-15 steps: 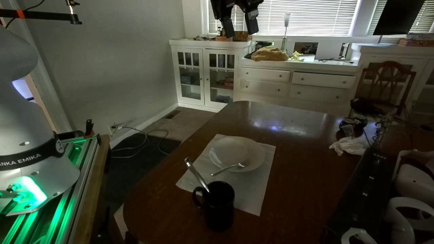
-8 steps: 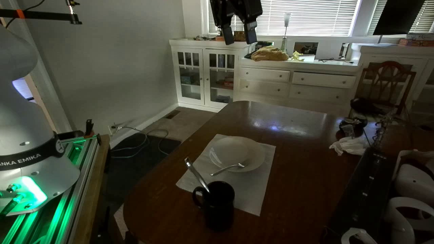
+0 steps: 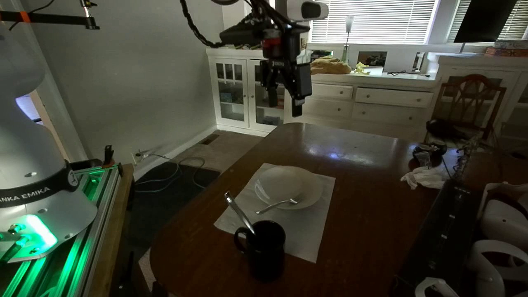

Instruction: Put the silver fork in the black mug then place the mug on the white plate.

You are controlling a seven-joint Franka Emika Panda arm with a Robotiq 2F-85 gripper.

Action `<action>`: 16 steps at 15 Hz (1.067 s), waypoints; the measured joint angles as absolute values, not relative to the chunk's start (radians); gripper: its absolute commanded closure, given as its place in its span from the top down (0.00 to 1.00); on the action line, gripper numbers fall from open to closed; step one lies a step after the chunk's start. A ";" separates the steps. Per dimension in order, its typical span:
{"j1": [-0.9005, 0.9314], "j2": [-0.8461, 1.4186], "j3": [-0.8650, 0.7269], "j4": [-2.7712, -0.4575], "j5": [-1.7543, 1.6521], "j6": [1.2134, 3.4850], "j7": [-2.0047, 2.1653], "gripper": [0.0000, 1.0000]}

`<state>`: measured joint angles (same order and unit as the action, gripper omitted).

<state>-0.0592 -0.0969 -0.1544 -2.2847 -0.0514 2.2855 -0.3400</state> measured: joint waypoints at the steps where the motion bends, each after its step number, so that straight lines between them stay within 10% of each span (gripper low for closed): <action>1: -0.059 -0.070 -0.147 -2.292 -0.051 2.314 -0.340 1.00; 16: -0.066 0.093 -0.111 -2.420 -0.079 2.697 -0.261 1.00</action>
<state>-0.0656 0.0927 -0.1112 -2.4204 -0.0793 2.6968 -0.2608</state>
